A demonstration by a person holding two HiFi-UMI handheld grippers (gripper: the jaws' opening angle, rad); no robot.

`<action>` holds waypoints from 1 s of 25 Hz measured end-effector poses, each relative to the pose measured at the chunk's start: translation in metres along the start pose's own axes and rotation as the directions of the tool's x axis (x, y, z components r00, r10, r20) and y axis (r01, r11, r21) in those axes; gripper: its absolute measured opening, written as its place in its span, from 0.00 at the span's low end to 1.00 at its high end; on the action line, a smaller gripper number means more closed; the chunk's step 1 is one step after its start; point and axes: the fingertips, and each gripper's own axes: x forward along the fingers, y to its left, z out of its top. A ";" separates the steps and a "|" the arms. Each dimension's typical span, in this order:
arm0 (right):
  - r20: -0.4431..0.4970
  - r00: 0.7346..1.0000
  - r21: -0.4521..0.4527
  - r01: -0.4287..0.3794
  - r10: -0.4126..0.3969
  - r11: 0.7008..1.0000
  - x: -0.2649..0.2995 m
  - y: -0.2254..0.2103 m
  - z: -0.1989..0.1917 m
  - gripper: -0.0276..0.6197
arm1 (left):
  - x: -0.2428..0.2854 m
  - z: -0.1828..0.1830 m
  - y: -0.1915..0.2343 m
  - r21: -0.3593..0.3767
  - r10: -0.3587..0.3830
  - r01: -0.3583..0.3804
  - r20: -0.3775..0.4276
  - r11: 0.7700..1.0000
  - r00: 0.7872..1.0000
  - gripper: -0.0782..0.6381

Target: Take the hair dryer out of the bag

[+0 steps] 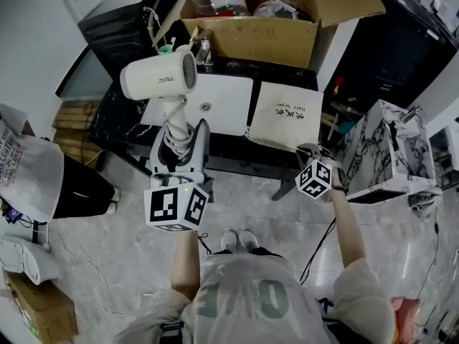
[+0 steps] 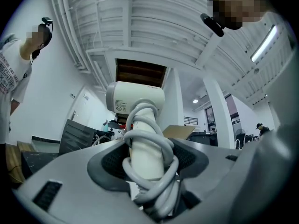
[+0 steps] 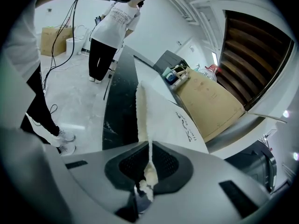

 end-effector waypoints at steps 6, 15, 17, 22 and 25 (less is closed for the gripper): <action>-0.013 1.000 -0.020 -0.017 0.017 1.000 0.004 0.006 -0.001 0.11 | -0.003 0.006 0.005 -0.009 0.012 -0.012 0.019 1.000 1.000 0.49; -0.017 0.997 0.055 -0.073 0.074 0.996 0.001 0.006 -0.001 0.11 | -0.003 0.013 0.010 -0.007 0.019 -0.019 0.033 1.000 0.999 0.49; -0.005 0.996 0.082 -0.091 0.092 0.992 -0.003 0.001 0.002 0.20 | -0.003 0.012 0.011 0.004 0.022 -0.022 0.023 1.000 0.999 0.49; 0.114 0.992 0.196 0.036 -0.059 0.980 -0.038 -0.057 0.032 0.30 | -0.007 0.012 0.013 0.009 0.028 -0.029 0.021 1.000 0.999 0.49; 0.241 0.938 0.306 0.172 -0.251 0.936 -0.082 -0.108 0.073 0.30 | -0.011 0.015 0.014 0.023 0.033 -0.034 0.026 0.999 0.999 0.49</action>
